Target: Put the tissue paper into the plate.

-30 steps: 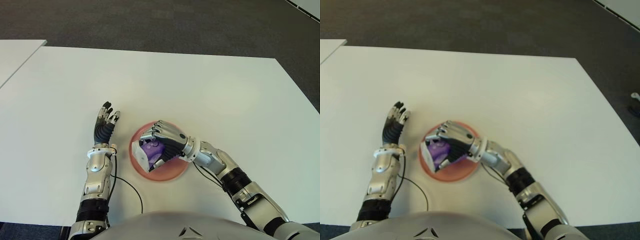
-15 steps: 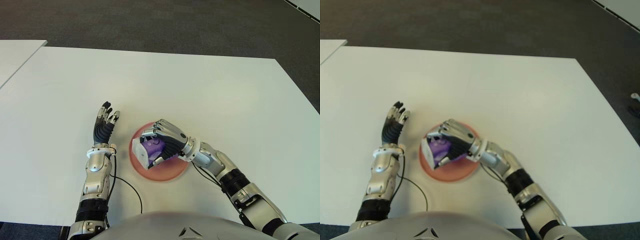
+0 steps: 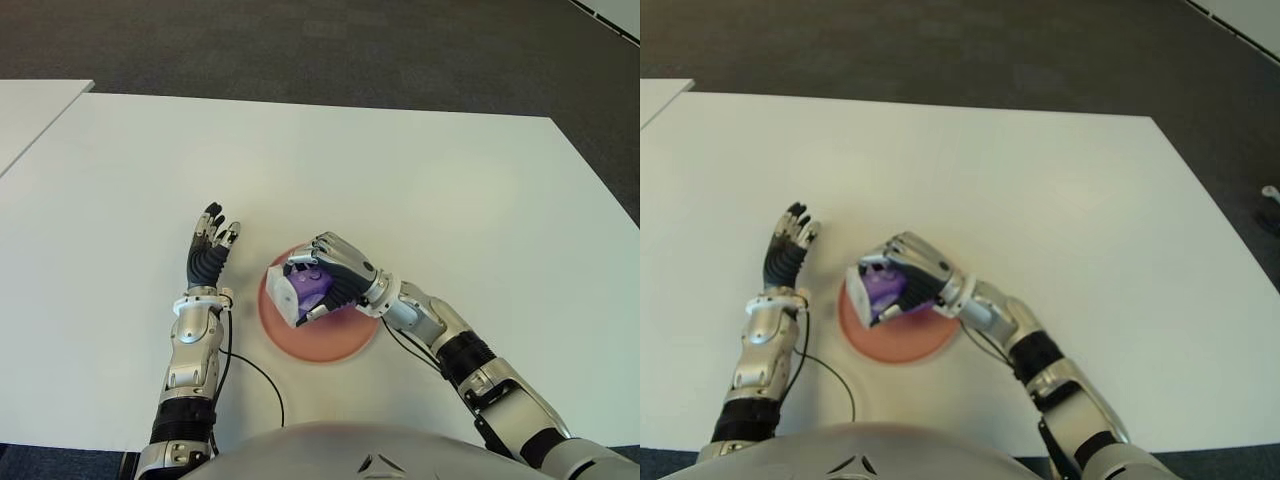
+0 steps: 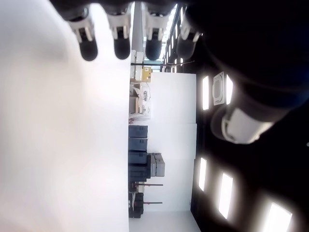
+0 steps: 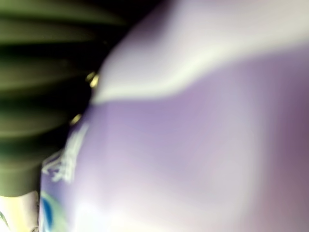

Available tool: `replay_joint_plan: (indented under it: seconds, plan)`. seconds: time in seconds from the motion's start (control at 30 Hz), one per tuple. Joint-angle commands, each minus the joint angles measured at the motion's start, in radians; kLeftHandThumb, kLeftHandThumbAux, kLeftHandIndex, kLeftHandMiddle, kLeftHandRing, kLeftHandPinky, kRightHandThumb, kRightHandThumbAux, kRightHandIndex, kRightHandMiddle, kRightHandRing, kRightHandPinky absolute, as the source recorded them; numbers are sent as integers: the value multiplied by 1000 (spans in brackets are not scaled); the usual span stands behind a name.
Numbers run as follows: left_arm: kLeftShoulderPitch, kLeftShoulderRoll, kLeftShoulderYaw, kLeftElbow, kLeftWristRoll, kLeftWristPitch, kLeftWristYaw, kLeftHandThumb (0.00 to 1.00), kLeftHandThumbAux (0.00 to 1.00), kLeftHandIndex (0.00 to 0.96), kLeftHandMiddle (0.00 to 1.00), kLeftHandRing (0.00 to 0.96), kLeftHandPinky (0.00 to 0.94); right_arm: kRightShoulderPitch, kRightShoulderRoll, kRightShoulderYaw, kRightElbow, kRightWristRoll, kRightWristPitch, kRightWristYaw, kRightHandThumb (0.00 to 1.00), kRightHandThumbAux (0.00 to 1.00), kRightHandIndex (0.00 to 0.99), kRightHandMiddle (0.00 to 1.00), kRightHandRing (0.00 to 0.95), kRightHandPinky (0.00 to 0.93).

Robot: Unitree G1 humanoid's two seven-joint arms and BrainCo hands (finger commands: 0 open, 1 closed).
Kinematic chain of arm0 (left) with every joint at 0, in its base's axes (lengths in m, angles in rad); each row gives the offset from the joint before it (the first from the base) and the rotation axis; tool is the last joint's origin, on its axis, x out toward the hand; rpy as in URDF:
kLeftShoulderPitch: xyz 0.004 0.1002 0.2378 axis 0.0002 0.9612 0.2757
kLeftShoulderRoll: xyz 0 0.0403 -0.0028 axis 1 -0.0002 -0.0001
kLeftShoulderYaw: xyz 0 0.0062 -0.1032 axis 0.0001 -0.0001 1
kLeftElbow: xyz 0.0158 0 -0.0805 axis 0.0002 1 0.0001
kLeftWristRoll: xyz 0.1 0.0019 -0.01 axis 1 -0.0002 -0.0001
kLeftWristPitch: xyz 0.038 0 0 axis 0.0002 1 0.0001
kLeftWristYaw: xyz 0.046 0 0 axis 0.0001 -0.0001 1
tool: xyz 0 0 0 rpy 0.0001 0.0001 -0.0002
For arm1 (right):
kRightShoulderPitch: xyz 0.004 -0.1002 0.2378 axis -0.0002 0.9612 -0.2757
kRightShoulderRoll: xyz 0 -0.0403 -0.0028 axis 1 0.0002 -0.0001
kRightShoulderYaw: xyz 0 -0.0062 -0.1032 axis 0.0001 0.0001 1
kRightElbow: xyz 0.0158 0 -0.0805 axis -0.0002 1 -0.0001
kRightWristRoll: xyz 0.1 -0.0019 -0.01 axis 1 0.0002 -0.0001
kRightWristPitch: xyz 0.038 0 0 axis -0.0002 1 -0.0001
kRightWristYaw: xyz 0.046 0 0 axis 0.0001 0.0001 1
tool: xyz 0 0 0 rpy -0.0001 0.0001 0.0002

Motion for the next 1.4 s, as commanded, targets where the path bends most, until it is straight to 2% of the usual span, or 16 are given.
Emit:
replay_joint_plan:
  seconds: [0.03,0.27,0.3,0.33,0.37,0.4,0.43,0.5,0.57,0.63,0.77,0.87,1.2,1.4]
  plan:
    - [8,6,-1,6,1,4,-5,0,556,0,2,0,0,17,-7,6,40,-6,25,22,745,710,441,839,839,818]
    - [10,7,-1,3,-3,2,-9,0,557,0,0,0,0,36,-24,-1,7,50,35,93,715,709,437,775,768,716]
    - [10,7,-1,4,-2,0,-7,0,557,0,0,0,0,40,-36,1,-13,58,42,122,713,709,437,772,763,710]
    - [10,6,-2,5,1,-3,-4,0,558,0,0,0,0,43,-61,8,-50,59,72,187,702,710,433,749,728,666]
    - [9,6,-2,6,4,-6,-2,0,559,0,0,0,0,46,-79,13,-79,61,96,237,561,643,387,576,548,506]
    - [9,6,-2,8,6,-9,0,0,560,0,0,0,0,51,-103,17,-122,66,123,298,510,619,371,514,483,449]
    - [9,7,-3,8,7,-10,1,0,560,0,0,0,0,55,-117,17,-151,70,142,337,421,577,308,403,367,335]
    - [8,7,-3,11,8,-11,1,0,561,0,0,0,0,57,-152,24,-224,60,203,446,336,538,240,294,255,222]
    - [8,6,-3,11,7,-9,0,0,562,0,0,0,0,54,-171,34,-270,40,258,528,228,496,122,154,112,90]
    - [7,6,-3,12,5,-8,0,0,563,0,1,0,0,55,-176,37,-292,33,287,562,181,477,69,92,57,46]
    - [8,7,-4,10,4,-7,-2,0,566,0,1,0,0,58,-187,41,-343,24,345,633,122,440,16,22,11,9]
    - [8,6,-4,8,5,-6,-2,0,569,0,1,0,0,61,-196,45,-372,36,369,670,99,420,5,7,3,3]
    - [9,6,-4,2,5,12,2,0,579,0,2,0,0,74,-228,58,-384,49,342,681,77,395,0,0,0,0]
    - [12,3,-1,-1,-14,7,-9,0,580,0,4,0,0,61,-250,77,-391,70,324,725,61,365,0,0,0,0]
